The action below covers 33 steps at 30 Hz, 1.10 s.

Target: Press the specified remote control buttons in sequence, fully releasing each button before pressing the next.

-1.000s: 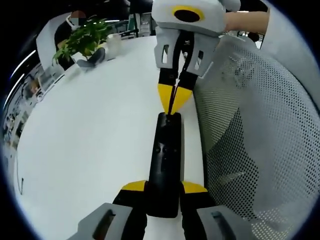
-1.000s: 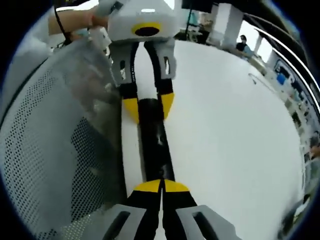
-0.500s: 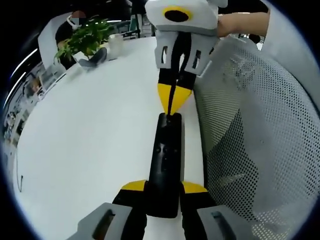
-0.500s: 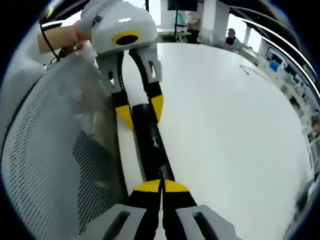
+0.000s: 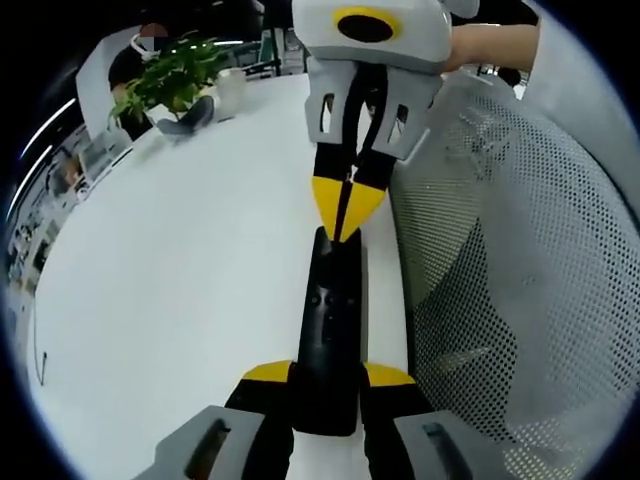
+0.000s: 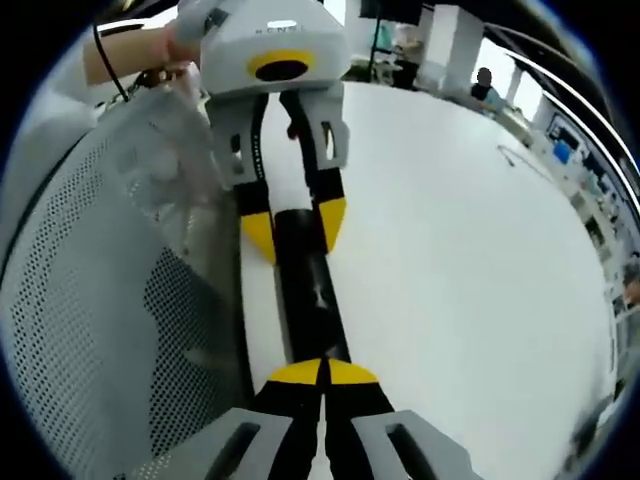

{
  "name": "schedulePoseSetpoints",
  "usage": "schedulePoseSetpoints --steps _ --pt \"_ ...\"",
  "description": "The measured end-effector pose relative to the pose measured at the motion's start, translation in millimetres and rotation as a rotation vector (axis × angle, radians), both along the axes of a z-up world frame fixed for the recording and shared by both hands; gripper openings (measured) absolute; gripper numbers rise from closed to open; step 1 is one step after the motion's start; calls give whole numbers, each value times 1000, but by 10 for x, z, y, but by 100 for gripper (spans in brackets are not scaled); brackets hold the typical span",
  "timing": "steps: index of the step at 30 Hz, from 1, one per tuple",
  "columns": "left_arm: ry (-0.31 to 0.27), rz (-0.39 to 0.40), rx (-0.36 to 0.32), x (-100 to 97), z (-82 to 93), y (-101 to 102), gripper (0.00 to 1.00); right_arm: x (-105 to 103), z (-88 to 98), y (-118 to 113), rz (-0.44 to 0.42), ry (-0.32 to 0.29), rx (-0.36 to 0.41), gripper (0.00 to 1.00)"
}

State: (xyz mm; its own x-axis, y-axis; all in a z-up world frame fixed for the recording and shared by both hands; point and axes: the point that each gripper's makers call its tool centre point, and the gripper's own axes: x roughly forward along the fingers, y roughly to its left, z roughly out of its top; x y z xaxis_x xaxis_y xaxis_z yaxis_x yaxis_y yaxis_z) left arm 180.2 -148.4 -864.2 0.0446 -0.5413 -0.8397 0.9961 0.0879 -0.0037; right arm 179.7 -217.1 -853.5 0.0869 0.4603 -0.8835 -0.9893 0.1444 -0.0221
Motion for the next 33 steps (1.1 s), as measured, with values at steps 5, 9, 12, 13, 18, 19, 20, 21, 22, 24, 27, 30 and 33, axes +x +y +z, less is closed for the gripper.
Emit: schedulePoseSetpoints --steps 5,9,12,13,18,19,20,21,22,24,27,30,33 --pt "0 -8 7 0 -1 -2 24 22 -7 0 -38 50 -28 0" --pt "1 -11 13 -1 -2 -2 24 20 -7 -11 -62 57 -8 0" --pt "1 -11 14 -2 -3 -2 24 16 1 -10 -147 104 54 0" --pt "1 -10 14 -2 -3 -3 24 19 6 -13 -168 118 74 0" --pt "1 -7 17 -4 -3 -5 24 22 42 13 -136 72 78 0" --pt "1 -6 18 -3 -3 -5 24 30 68 45 -131 63 89 0" --pt "2 -5 18 -3 -3 -4 24 30 83 70 -127 62 96 0" --pt "2 -6 18 -3 -3 -5 24 28 88 102 -117 63 102 0" --pt "2 -6 18 -3 -3 -5 24 24 80 119 -107 65 99 0" --pt "3 -6 18 -2 -2 -5 24 17 47 136 -81 58 79 0" --pt "3 -6 18 -1 -2 -5 24 -14 2 134 -43 54 45 0" --pt "2 -5 16 -2 -2 -3 24 -12 0 125 -21 39 30 0" --pt "4 -5 16 -1 -3 -6 24 -6 -5 130 10 23 15 0"
